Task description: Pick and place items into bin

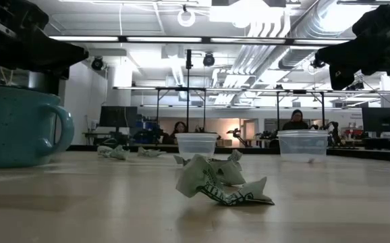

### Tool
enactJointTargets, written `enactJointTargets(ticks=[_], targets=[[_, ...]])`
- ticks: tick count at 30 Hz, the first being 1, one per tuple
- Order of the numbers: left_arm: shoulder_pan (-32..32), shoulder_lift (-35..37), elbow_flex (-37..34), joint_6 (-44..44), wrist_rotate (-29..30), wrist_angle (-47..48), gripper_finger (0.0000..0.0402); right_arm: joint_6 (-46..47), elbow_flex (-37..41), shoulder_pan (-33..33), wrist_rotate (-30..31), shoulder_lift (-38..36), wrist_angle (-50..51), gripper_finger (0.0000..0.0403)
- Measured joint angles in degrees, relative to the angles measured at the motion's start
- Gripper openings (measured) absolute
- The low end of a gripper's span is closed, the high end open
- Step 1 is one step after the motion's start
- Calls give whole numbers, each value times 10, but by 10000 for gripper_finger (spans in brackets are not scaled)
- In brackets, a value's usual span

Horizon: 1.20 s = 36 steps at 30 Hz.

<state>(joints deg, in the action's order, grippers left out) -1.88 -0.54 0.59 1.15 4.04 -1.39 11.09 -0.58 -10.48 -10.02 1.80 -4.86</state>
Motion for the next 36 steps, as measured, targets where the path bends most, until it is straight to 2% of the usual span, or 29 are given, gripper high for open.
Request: enactJointTargets(ticks=[36], targets=[[0, 0, 0, 0, 0, -5, 99, -11, 0, 0, 10, 0, 0, 19]])
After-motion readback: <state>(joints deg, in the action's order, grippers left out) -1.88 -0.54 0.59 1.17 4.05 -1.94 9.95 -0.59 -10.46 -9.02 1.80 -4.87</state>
